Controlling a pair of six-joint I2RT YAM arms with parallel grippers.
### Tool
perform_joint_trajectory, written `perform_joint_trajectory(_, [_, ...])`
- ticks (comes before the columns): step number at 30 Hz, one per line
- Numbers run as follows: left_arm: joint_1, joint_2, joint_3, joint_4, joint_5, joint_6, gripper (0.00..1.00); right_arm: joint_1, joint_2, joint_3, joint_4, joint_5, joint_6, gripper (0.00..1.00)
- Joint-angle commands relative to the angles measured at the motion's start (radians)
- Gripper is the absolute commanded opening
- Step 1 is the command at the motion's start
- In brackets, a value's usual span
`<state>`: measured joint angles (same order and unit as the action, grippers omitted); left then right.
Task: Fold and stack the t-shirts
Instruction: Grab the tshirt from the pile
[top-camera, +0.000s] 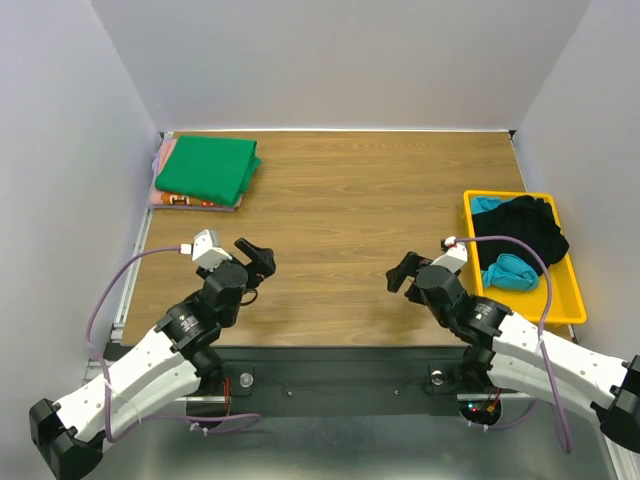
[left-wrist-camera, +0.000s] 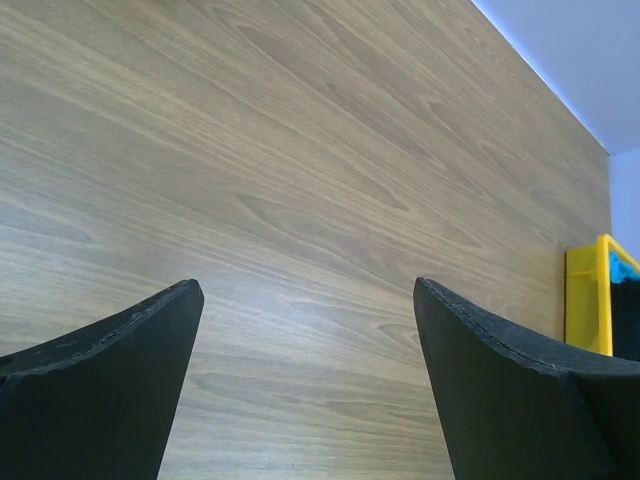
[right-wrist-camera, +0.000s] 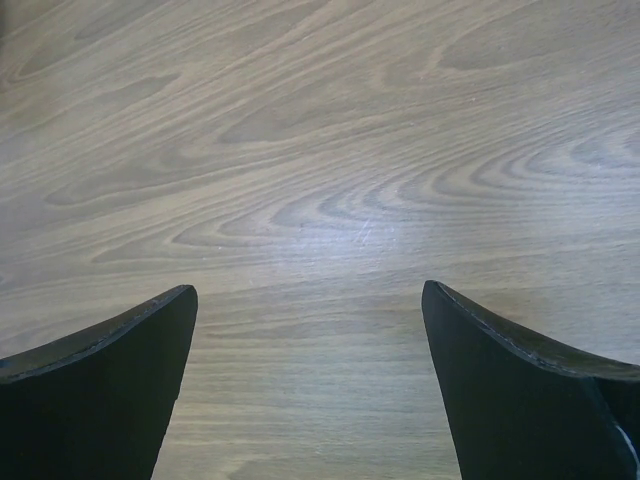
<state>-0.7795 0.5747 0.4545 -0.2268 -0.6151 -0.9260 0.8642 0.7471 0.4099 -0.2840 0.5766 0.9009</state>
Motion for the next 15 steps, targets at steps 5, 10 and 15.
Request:
perform_joint_trajectory(5, [-0.004,0.082,0.038,0.104,-0.025,0.01,0.99,-0.001,0.089,0.121,0.022,0.21,-0.025,1.0])
perform_joint_trajectory(10, [-0.003,0.186,0.114,0.107,-0.041,0.024,0.99,-0.116,0.263,0.3,0.019,0.226,-0.129,1.0])
perform_joint_trajectory(15, [0.003,0.283,0.17,0.152,-0.029,0.053,0.98,-0.439,0.444,0.479,0.017,-0.012,-0.128,1.0])
